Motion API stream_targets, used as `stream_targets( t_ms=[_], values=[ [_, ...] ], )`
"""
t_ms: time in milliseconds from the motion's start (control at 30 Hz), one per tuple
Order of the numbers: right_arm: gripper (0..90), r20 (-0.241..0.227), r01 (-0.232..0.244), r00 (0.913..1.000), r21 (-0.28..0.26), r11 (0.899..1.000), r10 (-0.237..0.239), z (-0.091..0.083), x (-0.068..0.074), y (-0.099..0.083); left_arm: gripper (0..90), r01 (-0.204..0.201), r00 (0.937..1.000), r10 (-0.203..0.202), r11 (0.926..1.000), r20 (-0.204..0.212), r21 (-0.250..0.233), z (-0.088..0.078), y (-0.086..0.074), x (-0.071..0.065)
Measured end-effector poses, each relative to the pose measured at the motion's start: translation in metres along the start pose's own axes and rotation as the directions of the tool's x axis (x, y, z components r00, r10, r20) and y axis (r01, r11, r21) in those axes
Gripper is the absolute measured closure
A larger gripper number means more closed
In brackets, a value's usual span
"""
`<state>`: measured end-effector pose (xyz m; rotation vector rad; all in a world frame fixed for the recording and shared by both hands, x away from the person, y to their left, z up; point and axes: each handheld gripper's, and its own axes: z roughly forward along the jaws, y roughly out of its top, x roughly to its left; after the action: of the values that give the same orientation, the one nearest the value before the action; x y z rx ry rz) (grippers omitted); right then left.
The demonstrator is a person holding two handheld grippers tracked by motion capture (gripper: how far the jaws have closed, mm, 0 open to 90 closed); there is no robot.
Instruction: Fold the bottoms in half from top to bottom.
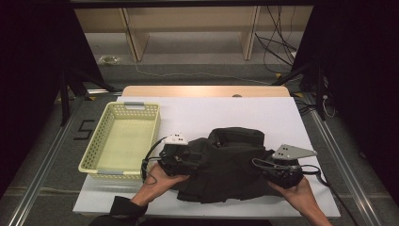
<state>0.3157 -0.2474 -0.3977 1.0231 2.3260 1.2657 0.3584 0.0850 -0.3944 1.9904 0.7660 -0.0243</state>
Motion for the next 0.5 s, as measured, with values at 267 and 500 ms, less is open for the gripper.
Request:
stream_targets(
  t_ms=[267,500],
  values=[
    [85.4,0.002,0.002,1.0000,0.002,1.000,-0.002,-0.001,0.000,0.000,43.1,0.039,0.9966,-0.039,0.9992,-0.073,-0.004,-0.019,0.011,0.012],
    [85.3,-0.001,0.006,1.0000,0.006,1.000,-0.006,-0.001,0.000,-0.001,65.3,0.063,0.9915,-0.068,0.9969,-0.110,-0.046,-0.002,0.031,0.022]
  ],
)
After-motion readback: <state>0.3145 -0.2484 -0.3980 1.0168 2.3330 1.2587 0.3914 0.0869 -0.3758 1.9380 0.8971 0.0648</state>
